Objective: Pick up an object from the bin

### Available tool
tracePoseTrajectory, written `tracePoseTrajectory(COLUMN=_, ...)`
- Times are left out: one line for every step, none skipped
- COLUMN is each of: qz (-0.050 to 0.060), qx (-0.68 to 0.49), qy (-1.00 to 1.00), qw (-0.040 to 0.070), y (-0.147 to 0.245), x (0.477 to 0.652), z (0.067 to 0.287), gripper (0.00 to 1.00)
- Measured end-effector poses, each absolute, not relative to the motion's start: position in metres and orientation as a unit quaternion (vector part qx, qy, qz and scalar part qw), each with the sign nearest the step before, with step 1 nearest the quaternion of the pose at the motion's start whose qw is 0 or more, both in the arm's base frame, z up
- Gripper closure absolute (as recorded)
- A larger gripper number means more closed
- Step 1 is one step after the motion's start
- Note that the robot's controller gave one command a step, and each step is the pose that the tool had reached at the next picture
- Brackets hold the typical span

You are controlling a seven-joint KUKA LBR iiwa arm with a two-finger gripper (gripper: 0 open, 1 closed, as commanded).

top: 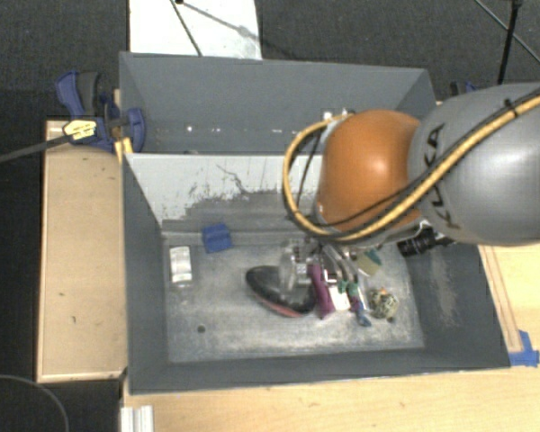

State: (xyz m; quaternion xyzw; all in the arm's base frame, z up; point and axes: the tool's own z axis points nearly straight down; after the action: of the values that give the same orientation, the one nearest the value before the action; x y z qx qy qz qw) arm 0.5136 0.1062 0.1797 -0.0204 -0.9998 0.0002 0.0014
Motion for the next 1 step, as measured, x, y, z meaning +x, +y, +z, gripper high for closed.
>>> tracePoseTrajectory(qz=-0.001, qx=-0.021, qy=-1.000, qw=-0.001, y=0.1067, x=0.5148, z=0.1814, gripper=0.00)
